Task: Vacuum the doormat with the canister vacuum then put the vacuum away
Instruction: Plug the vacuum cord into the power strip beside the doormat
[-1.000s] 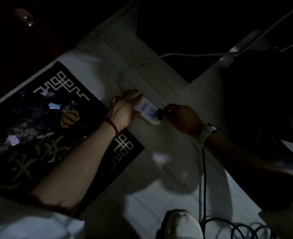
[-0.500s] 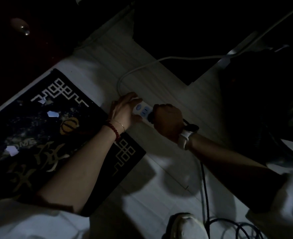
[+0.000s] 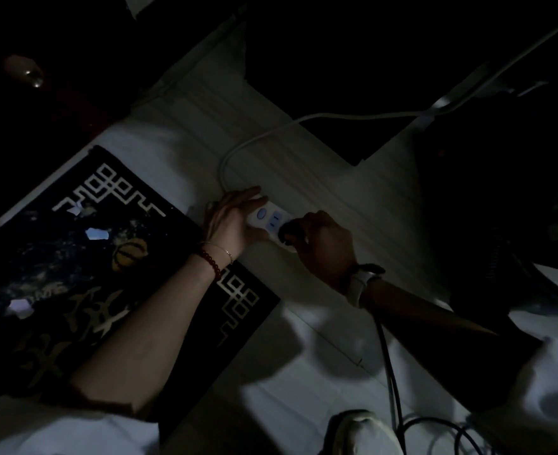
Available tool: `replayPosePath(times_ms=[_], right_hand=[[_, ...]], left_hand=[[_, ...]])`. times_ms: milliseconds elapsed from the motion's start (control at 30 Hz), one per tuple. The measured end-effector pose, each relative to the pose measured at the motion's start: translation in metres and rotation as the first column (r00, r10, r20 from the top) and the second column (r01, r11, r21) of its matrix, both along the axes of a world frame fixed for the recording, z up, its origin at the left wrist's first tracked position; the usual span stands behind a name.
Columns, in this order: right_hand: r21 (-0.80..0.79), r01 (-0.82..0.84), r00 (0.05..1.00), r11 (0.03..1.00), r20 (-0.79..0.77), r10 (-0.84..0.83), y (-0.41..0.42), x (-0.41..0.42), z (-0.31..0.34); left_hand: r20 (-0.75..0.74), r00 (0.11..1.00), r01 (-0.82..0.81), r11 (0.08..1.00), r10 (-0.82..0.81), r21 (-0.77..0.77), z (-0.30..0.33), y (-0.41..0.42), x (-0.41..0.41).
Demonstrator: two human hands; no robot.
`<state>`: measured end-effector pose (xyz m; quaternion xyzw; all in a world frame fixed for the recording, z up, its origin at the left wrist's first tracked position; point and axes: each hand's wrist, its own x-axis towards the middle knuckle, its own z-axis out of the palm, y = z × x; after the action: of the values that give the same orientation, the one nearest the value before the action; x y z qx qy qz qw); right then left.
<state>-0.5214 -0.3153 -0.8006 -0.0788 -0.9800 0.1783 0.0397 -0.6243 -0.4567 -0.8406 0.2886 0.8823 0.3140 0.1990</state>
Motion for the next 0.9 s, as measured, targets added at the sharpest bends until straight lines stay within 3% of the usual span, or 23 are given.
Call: replayPosePath(times_ms=[167,367,567,633,700,733,800,900], right_hand=[[-0.123,-0.105,0.994,0.987,-0.054,0.099,0.007,0.01,-0.016],[-0.067,-0.129,0.991,0.989,-0.046,0.126,0.014,0.012,-0.031],[0.002,-0.079,0.997,0.997,-0.009,0.079,0.009,0.012,-0.026],[0.083,-0.058,0.993,0.995,0.108,0.049,0.008,0.008,-0.015],[0.064,-0.016,0.937,0.998,0.349,-0.007,0.002,0.009,0.008],[0.016,0.029,0.892,0.999,0.451,-0.033,0.0,0.013,0.017],[-0.121,0.114,0.85,0.986,0.526,-0.034,-0.006,0.029,0.06],[-0.23,0.187,0.888,0.955,0.455,-0.064,-0.014,0.057,0.142]], left_hand=[[-0.087,0.996,0.014,1.0,-0.016,-0.028,0.001,0.0,0.0],[-0.18,0.983,0.027,1.0,-0.027,0.002,-0.004,-0.005,-0.002],[-0.17,0.984,0.03,0.986,-0.058,-0.162,0.002,-0.005,0.0],[-0.1,0.982,0.117,0.93,-0.161,-0.348,0.014,-0.004,0.003],[-0.023,0.967,0.2,0.81,-0.254,-0.551,0.041,-0.003,0.009],[0.016,0.976,0.184,0.792,-0.216,-0.582,0.055,-0.003,0.015],[0.06,0.995,0.102,0.826,-0.083,-0.555,0.104,-0.007,0.037],[-0.05,0.999,-0.011,0.883,-0.014,-0.469,0.183,-0.018,0.075]])
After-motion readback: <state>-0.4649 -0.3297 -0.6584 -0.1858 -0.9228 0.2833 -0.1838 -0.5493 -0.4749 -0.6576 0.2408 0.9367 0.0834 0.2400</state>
